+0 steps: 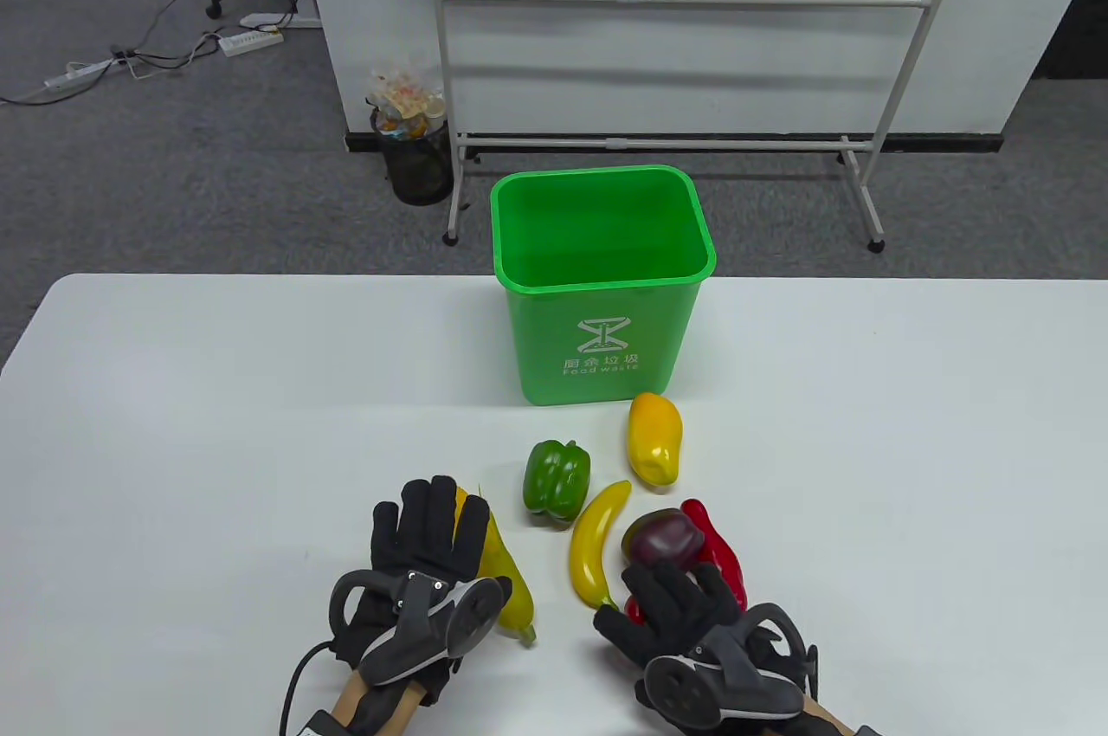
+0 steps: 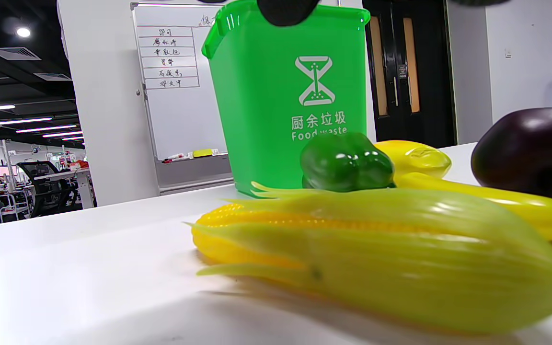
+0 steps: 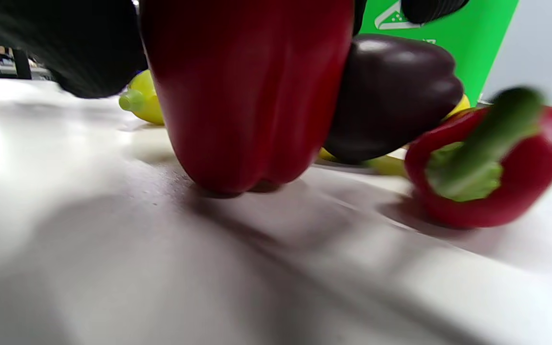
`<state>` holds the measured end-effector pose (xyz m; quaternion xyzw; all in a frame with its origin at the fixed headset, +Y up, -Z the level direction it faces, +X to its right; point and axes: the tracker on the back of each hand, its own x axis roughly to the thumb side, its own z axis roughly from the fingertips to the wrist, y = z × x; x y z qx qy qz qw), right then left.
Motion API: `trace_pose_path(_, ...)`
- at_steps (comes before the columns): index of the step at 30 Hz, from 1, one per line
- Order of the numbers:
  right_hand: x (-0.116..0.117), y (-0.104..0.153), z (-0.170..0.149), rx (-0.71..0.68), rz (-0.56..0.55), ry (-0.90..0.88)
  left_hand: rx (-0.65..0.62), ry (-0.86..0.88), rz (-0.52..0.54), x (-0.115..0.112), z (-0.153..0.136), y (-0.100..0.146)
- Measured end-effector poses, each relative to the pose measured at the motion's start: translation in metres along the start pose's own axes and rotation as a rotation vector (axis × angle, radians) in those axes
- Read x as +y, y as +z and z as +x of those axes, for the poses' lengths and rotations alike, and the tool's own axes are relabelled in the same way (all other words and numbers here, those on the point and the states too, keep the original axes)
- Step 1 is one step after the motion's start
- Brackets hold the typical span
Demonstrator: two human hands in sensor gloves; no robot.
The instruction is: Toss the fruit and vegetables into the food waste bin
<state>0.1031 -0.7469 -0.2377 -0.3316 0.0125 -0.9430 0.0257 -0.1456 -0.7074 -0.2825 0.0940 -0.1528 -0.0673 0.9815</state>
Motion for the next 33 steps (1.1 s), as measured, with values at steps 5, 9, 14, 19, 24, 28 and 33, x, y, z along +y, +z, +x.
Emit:
trace_pose_path(5,-0.007,0.001,0.004,-0.048,-0.017,-0.037,0.001,0.001,0.004,0.000,0.000,0.000)
trace_pose_path(9,-0.018,0.002,-0.006,-0.033,-0.023,-0.308,0.008,0.004,0.007,0.000,-0.001,0.000)
trace_pose_path(14,-0.048,-0.020,-0.034,-0.017,0.045,-0.948,0.016,0.011,0.013,0.001,-0.004,0.000)
trace_pose_path(19,-0.163,-0.092,-0.087,0.007,-0.320,-1.637,0.026,0.025,0.024,0.004,-0.007,0.001)
trace_pose_path(24,-0.231,-0.145,-0.146,0.312,-0.264,-1.585,0.017,0.020,0.022,0.004,-0.004,0.001)
trace_pose_path(28,-0.221,-0.126,-0.144,0.421,-0.407,-1.359,0.014,0.027,0.038,0.007,-0.006,0.002)
trace_pose_path(33,-0.199,-0.101,-0.126,0.361,-0.360,-1.100,0.021,0.030,0.033,0.008,-0.006,0.002)
